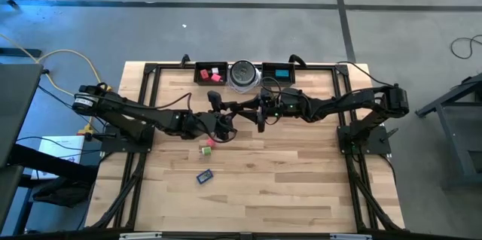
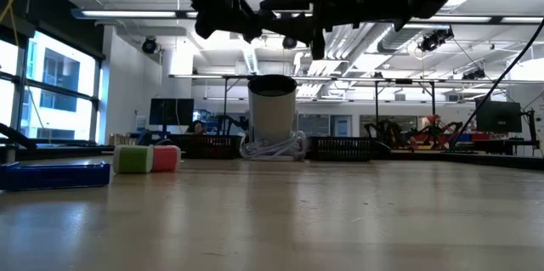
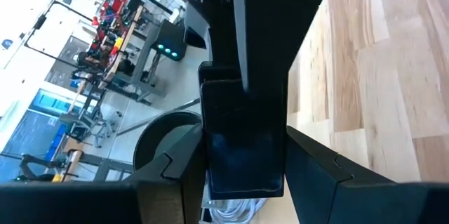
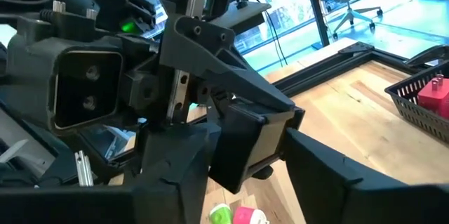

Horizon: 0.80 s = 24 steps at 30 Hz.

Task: Pick & Place Office items
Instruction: Put the black digital clock into the right black basket

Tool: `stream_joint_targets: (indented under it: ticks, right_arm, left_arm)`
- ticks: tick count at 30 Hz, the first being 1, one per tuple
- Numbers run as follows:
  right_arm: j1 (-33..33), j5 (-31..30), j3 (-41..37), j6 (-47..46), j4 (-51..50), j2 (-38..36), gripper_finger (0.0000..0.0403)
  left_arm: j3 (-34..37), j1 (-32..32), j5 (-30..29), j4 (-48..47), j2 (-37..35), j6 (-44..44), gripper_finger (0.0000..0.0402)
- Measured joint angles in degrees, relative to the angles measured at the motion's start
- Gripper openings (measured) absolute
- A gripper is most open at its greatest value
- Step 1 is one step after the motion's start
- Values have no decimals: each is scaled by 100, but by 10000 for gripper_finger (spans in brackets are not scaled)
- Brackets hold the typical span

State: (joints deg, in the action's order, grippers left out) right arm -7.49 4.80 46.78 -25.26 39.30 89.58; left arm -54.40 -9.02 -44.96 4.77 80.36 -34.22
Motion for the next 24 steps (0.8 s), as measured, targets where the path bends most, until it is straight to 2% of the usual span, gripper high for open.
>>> stream_joint_targets:
  ticks: [5,14,24]
  right_arm:
    - [2,17,0,1,6,0,139]
    - [-2,-42,-2,79,-44,0,52]
    - [-16,57,-2,227,-134,-9,50]
  left_arm:
    - [-58,-11,7,-6,0,-74,146]
    - [-58,-15,-98,-52,4,-91,146]
    - [-58,-90,-64,-27,7,-6,146]
